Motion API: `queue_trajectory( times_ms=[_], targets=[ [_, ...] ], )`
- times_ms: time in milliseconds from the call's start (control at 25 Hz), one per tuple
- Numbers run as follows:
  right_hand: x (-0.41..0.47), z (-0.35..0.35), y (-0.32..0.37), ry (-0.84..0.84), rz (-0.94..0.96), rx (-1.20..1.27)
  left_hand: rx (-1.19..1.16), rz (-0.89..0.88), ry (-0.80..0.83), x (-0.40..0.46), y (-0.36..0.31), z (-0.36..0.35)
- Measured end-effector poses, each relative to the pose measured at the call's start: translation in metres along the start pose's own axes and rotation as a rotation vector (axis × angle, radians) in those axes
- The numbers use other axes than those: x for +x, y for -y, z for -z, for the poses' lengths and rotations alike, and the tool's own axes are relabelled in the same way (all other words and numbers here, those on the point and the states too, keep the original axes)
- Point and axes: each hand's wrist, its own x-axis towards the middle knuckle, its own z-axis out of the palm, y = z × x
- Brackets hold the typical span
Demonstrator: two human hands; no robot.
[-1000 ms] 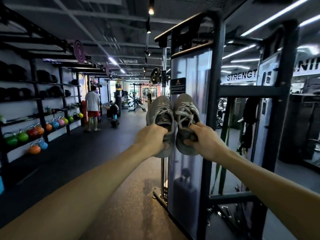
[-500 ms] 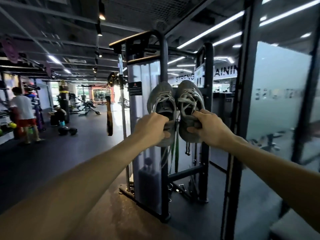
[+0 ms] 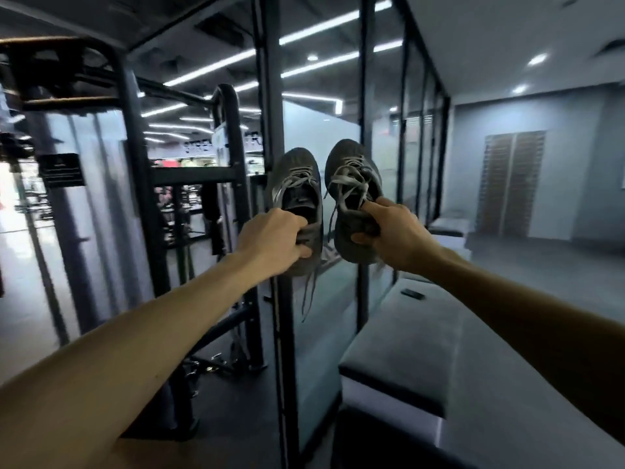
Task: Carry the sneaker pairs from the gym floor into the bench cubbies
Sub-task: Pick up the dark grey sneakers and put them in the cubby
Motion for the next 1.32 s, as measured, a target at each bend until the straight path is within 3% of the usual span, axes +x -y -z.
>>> queue_trajectory(
  times_ms=[560,880,1320],
  targets=[
    [-0.272,0.336,-0.314,-0.109,-0.450,-0.406,-0.451,-0.450,-0.018,0.107,-0.499,-0.079],
    [-0.356,0.428,-0.469,-0.152,-0.586,-0.492,-0.539,-0.619,0.005,0.179,-0.700,-0.142],
    [-0.350,0.512,-0.717,-0.184,-0.689,-0.606,-0.628,-0.724,0.032,0.357,-0.910,-0.259]
  ],
)
